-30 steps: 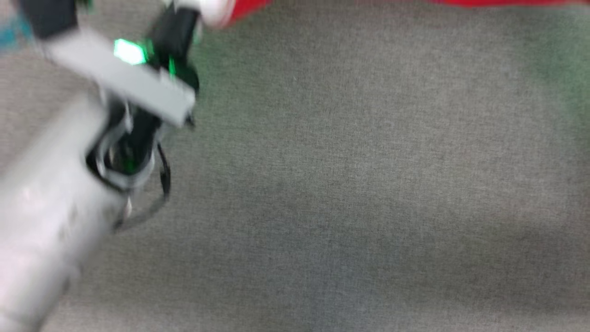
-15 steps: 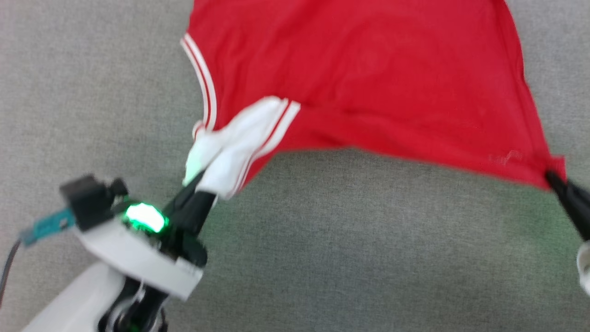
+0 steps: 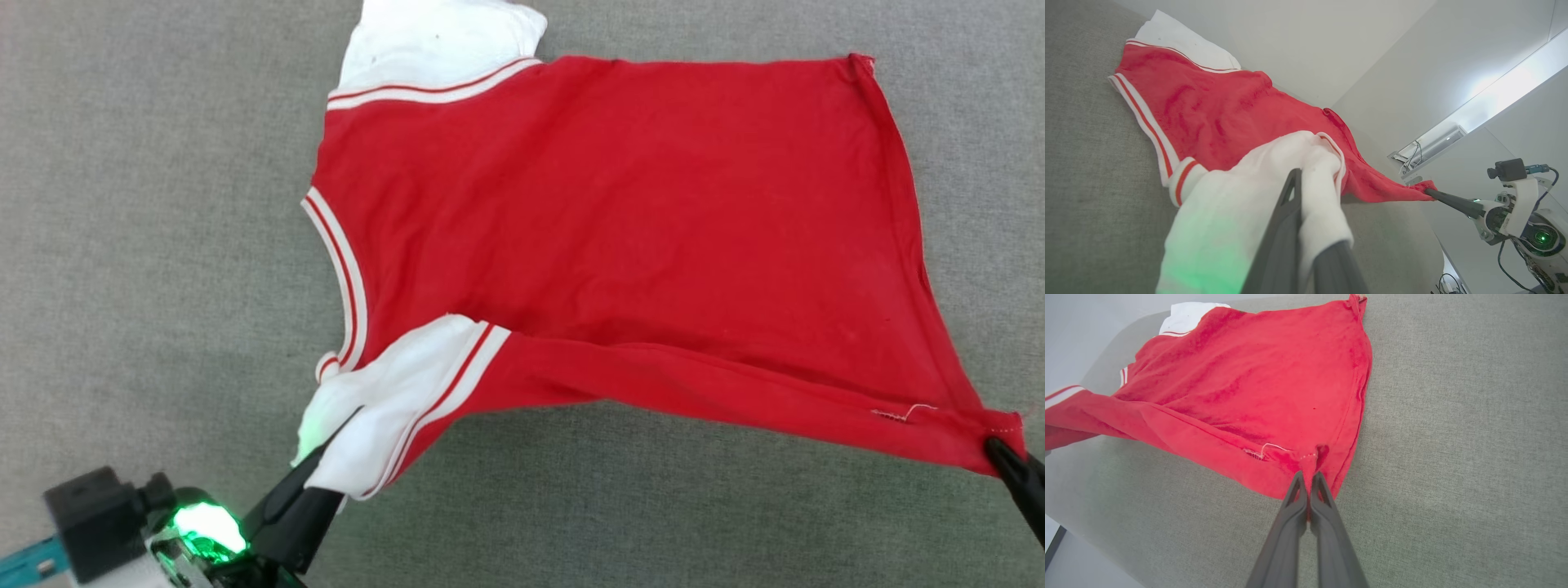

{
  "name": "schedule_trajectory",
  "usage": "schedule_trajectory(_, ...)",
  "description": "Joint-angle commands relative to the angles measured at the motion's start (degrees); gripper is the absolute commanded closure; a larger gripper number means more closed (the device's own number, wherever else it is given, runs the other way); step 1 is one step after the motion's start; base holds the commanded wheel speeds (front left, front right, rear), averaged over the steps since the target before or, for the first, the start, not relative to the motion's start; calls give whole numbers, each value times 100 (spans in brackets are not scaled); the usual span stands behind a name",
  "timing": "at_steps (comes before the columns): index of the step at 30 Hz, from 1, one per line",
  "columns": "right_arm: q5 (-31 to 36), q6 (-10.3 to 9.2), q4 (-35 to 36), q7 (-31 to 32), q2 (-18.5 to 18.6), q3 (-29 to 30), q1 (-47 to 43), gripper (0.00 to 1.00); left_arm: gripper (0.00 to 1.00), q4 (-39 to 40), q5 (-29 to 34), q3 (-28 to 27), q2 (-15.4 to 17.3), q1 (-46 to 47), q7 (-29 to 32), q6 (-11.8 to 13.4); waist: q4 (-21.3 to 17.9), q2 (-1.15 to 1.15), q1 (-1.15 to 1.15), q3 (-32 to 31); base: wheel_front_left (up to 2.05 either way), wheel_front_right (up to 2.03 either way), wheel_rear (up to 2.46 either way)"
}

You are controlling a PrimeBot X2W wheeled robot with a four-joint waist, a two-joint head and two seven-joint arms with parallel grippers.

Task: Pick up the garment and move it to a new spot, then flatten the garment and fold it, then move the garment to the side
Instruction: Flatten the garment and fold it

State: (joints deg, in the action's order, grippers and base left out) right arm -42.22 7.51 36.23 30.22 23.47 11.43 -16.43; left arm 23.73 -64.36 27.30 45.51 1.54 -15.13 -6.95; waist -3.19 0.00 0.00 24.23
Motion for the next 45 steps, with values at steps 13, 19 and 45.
schedule_trajectory(13,-367,-5,-1064,173,300,-226,1907,100,100,-647,-281,296,-507,1855,308,-67,92,0,0,238,0,0,0)
schedule_trajectory(19,-429,-4,-2117,62,396,-640,3002,100,100,-1450,-535,755,-586,2757,345,-55,69,0,0,432,0,0,0)
schedule_trajectory(45,-370,-5,-3842,-932,701,-1832,3786,0,0,-3727,-328,1887,-217,3929,503,-47,194,0,0,183,0,0,0)
